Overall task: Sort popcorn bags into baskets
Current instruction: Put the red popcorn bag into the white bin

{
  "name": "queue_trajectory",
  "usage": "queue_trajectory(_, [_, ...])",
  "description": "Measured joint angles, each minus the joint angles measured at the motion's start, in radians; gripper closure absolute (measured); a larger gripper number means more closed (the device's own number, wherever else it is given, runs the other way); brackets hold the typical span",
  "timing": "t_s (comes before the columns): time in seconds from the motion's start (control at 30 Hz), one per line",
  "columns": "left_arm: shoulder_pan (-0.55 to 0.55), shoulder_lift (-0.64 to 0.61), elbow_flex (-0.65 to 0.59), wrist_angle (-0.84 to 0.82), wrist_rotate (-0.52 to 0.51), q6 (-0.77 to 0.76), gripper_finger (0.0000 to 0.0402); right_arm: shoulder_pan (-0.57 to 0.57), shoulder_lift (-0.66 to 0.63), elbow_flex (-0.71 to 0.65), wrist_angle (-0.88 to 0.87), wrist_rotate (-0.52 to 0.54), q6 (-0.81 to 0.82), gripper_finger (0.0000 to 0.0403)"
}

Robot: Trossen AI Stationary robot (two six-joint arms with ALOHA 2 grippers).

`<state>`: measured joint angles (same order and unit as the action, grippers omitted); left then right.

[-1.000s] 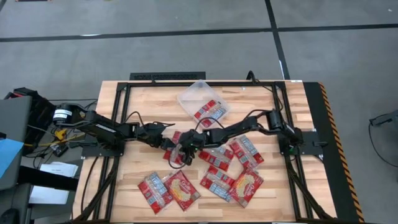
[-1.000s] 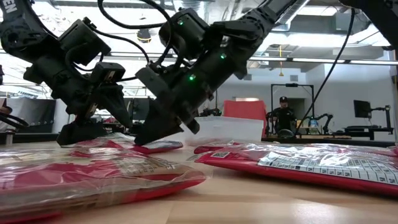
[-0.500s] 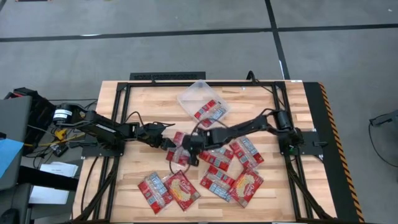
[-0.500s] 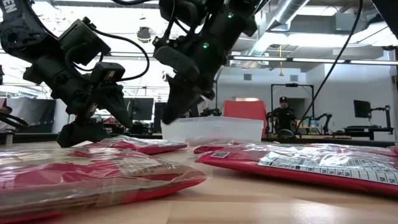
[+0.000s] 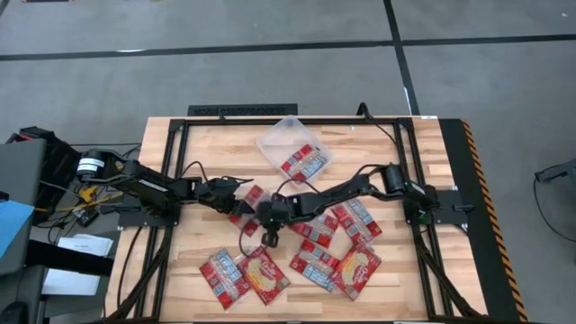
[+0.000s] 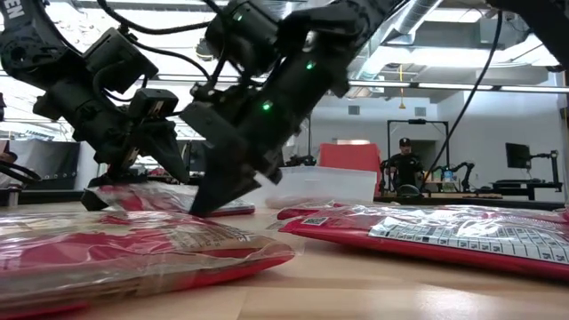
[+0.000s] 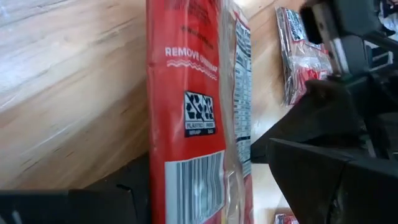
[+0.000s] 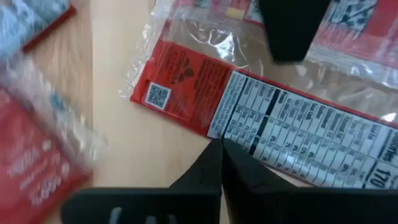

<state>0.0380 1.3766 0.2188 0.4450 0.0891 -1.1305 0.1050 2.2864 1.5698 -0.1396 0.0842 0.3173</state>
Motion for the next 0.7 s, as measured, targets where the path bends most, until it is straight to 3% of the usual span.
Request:
queue_trajectory(0.1, [0.0, 0.0, 0.0, 0.006, 0.001, 0.0, 0.0161, -0.021, 0.005, 0.024, -0.053, -0.033, 0.025, 0.0368])
queue_trajectory(0.2, [0.001, 0.0, 0.0, 0.015, 0.002, -0.001, 0.0197, -0.027, -0.015, 0.026, -0.097, -0.029, -0.001, 0.0372])
queue_trajectory(0.43, [0.044, -0.01, -0.001, 0.057, 0.032, -0.006, 0.0377, -0.04, -0.167, 0.027, -0.294, 0.043, -0.082, 0.039])
queue_trajectory(0.7, [0.139, -0.103, 0.08, 0.062, 0.154, -0.019, 0.039, -0.043, -0.414, 0.025, -0.533, 0.188, -0.091, 0.0365])
